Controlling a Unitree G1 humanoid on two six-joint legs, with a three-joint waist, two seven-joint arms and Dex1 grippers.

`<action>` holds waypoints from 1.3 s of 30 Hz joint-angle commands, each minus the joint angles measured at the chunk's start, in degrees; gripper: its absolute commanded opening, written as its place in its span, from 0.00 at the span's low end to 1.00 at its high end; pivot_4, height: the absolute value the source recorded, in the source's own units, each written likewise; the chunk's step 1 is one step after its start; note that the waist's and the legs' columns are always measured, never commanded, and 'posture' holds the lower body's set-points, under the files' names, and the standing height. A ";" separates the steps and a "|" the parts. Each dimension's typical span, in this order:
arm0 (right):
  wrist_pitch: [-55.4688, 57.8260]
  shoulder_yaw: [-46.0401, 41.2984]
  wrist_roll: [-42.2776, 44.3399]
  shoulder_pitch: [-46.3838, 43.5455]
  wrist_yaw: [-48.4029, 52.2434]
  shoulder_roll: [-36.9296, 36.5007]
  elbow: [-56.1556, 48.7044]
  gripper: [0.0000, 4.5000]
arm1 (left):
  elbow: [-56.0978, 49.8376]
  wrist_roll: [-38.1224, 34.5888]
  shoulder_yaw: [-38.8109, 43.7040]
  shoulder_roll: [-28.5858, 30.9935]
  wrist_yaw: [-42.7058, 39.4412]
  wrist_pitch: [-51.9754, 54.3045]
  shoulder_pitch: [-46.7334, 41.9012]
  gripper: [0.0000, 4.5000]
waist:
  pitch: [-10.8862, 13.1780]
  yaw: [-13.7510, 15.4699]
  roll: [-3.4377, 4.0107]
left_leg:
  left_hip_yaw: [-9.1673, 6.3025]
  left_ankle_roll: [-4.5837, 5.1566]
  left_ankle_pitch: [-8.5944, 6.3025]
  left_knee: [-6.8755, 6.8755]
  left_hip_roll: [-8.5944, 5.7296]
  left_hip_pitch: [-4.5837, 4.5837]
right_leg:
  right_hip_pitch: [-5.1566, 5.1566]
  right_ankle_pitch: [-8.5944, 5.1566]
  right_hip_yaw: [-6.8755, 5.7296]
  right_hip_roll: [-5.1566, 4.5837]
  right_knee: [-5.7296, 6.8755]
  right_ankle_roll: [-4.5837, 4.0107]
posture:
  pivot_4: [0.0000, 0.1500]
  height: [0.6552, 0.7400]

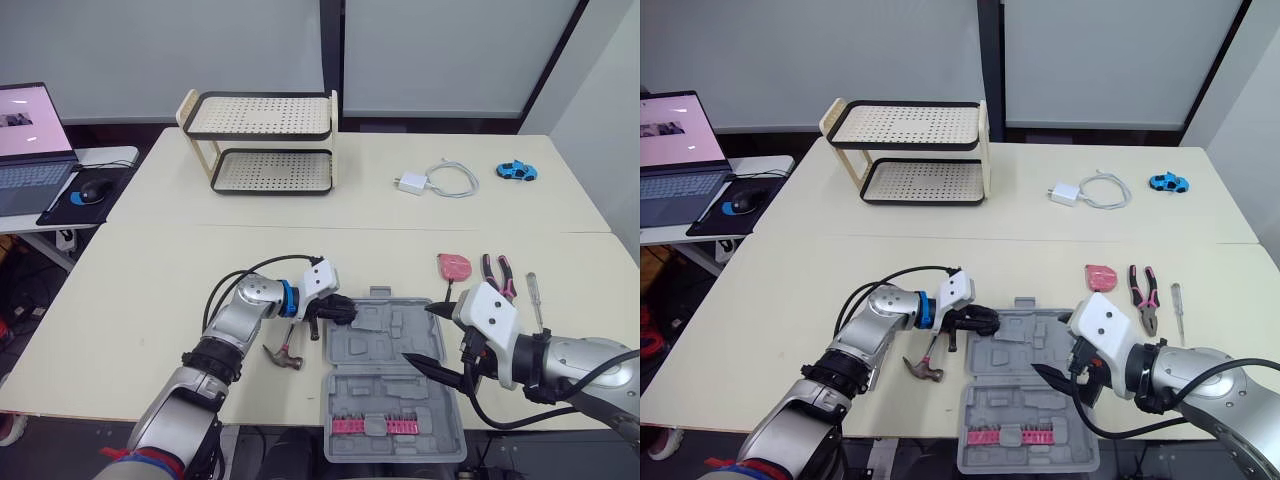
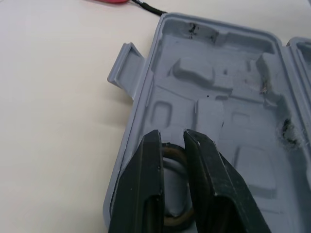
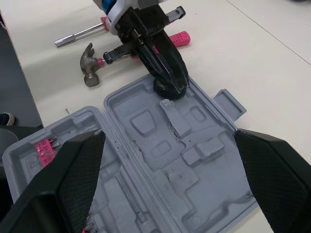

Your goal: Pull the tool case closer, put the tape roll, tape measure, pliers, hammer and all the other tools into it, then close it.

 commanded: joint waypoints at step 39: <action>-23.02 -37.64 -14.17 26.75 17.59 2.14 14.92 1.00 | -21.11 -12.21 33.73 26.33 6.86 12.47 22.51 0.16 | -0.08 0.10 0.04 | -0.04 0.25 -0.14 -0.13 0.05 0.17 | 0.11 0.00 0.07 -0.03 -0.06 0.00 | 1.00 1.00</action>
